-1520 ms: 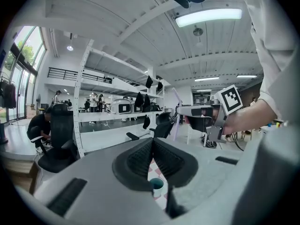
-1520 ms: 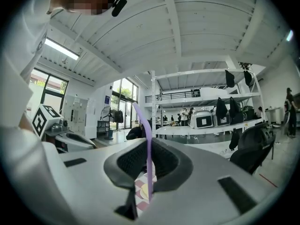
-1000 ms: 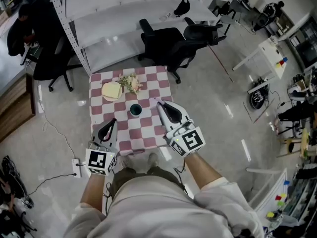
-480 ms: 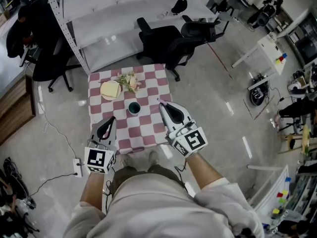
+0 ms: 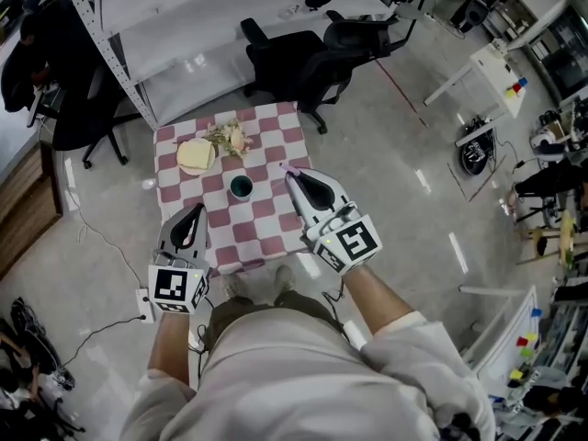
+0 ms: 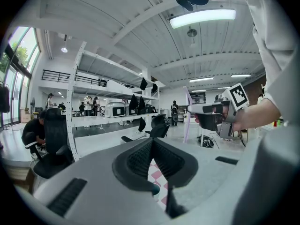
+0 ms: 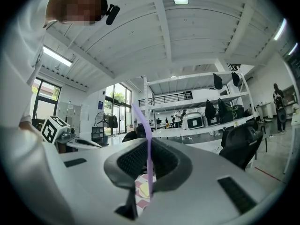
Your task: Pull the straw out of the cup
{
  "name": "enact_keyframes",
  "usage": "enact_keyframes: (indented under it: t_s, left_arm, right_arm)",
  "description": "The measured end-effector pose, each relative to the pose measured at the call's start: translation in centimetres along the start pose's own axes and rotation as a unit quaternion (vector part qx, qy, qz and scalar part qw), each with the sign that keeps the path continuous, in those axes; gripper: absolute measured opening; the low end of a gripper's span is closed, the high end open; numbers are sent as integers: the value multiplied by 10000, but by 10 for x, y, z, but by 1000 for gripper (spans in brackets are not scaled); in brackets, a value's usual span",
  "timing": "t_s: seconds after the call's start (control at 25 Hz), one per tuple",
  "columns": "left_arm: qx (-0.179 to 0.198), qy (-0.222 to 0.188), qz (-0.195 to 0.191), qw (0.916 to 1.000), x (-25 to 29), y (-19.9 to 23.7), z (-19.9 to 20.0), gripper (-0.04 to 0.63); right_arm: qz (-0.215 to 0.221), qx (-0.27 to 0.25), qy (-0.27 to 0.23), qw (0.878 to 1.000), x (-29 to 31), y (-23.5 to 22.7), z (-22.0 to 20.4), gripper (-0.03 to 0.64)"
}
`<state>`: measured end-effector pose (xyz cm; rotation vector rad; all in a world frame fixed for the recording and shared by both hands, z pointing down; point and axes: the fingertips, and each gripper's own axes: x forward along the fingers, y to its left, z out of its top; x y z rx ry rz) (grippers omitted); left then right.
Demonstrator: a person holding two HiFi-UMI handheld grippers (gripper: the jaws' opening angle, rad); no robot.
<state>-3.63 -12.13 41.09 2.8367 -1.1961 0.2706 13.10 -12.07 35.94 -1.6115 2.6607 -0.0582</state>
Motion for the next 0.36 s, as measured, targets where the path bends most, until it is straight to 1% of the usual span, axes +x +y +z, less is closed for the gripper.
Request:
enact_keyframes:
  t_s: [0.36]
  left_arm:
    - [28, -35, -12, 10000, 0, -5, 6, 3]
  right_arm:
    - [31, -55, -28, 10000, -1, 0, 6, 26]
